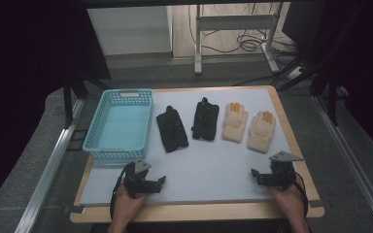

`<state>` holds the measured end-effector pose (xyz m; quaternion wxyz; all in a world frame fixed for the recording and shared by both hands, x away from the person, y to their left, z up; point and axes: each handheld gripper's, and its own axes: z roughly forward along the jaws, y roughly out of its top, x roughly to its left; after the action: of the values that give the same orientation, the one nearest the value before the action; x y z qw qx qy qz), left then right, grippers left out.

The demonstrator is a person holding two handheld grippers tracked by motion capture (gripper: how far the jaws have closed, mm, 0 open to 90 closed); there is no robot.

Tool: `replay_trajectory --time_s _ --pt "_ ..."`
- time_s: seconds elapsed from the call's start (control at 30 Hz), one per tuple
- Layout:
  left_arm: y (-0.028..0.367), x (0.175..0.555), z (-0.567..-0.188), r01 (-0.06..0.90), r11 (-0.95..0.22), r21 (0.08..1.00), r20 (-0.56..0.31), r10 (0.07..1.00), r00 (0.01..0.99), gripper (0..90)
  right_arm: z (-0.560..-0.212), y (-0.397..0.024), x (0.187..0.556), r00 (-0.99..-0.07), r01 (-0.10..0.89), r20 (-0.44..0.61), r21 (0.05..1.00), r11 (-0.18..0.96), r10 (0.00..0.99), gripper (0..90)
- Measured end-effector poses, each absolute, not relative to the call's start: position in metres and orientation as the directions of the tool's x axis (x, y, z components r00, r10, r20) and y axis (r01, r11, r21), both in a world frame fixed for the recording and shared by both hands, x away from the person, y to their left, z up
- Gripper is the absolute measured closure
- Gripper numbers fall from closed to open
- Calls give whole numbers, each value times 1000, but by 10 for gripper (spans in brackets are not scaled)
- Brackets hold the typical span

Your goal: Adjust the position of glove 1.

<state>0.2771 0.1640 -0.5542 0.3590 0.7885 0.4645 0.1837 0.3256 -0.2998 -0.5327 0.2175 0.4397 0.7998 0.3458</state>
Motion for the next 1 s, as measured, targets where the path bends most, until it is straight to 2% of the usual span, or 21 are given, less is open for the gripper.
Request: replay_trajectory --time_s 0.7,0.8,1.0 --pt "164 278 -554 602 -311 735 -45 864 501 65 -528 -298 329 -523 565 -54 725 393 851 67" --pt "164 278 -554 602 -311 735 -45 864 501 64 -523 -298 329 -532 568 -1 742 357 847 72" --pt "164 278 -554 603 -316 733 -41 863 503 64 -518 -292 331 -564 573 35 736 361 825 93"
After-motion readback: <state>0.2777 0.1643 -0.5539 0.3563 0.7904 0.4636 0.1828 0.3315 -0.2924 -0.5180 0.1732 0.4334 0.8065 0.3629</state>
